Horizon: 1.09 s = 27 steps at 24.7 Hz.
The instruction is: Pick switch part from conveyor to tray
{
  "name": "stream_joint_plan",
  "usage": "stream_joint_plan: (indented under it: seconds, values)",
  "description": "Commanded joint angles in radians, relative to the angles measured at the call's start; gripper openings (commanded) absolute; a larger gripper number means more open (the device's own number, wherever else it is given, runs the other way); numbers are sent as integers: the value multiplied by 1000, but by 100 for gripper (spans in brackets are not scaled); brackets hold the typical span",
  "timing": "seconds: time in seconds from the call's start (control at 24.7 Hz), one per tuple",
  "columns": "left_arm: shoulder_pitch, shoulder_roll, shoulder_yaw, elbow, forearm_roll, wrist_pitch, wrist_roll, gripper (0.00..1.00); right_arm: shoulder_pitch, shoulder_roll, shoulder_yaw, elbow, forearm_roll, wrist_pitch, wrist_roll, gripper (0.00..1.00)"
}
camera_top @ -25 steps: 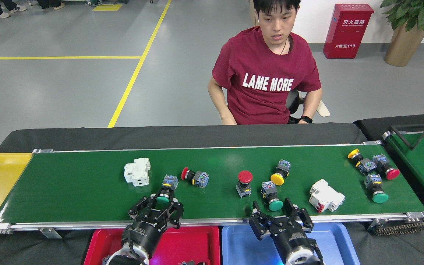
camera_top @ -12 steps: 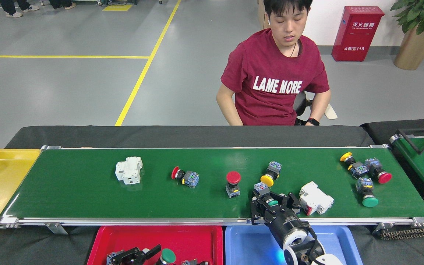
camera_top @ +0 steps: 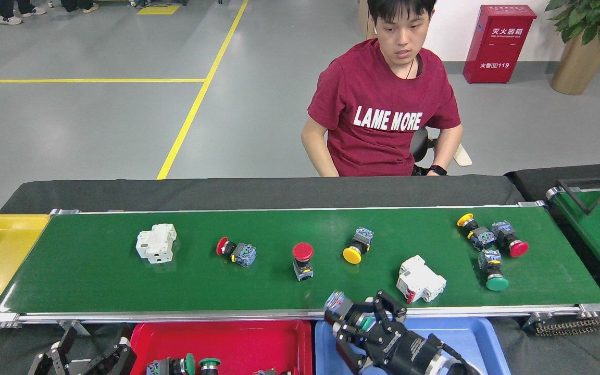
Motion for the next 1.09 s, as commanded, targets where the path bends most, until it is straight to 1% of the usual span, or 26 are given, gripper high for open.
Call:
stream_joint_plan:
  seconds: [0.0, 0.08, 0.16, 0.28, 0.36, 0.53, 0.65, 0.73, 0.77, 0.81, 0.89, 0.93, 1.01, 1.05]
  values:
    - [-72, 34, -51, 55, -35, 15, 7, 100, -26, 60, 18, 5, 27, -14, 32, 97]
    - [-175, 56, -68, 161, -72, 38, 7, 100, -30, 86, 49, 28, 44, -11, 32, 97]
    - [-263, 77, -74, 283, -95, 44, 4, 100, -32, 83, 62, 35, 45, -13, 32, 97]
    - [-353, 112, -74, 405, -100, 58, 0, 100, -33, 77, 58, 38, 47, -5, 33, 97]
    - [-405, 137, -78, 475, -100, 98, 0, 100, -41, 72, 41, 35, 44, 1, 30, 96]
    - [-455, 160, -95, 566, -100, 110, 0, 100, -42, 11, -96, 20, 44, 135, 1, 94]
    - [-460, 162, -97, 587, -100, 111, 0, 100, -21, -74, -180, -15, 42, 285, -120, 93]
    - [-469, 171, -97, 607, -100, 121, 0, 100, 36, -130, -192, -31, 42, 392, -234, 93]
    - [-481, 175, -97, 632, -100, 145, 1, 100, 62, -158, -195, -38, 42, 449, -298, 94]
    - [-495, 180, -97, 656, -100, 170, 4, 100, 82, -175, -197, -40, 42, 492, -343, 94]
    - [-552, 192, -98, 750, -100, 240, 9, 99, 143, -204, -209, -45, 39, 606, -438, 96]
    - [-589, 200, -98, 807, -100, 280, 16, 99, 174, -207, -221, -45, 39, 655, -475, 96]
    - [-658, 214, -101, 922, -100, 357, 56, 96, 212, -210, -235, -43, 33, 693, -505, 97]
    - [-695, 224, -118, 985, -100, 397, 93, 90, 231, -210, -238, -43, 33, 693, -505, 97]
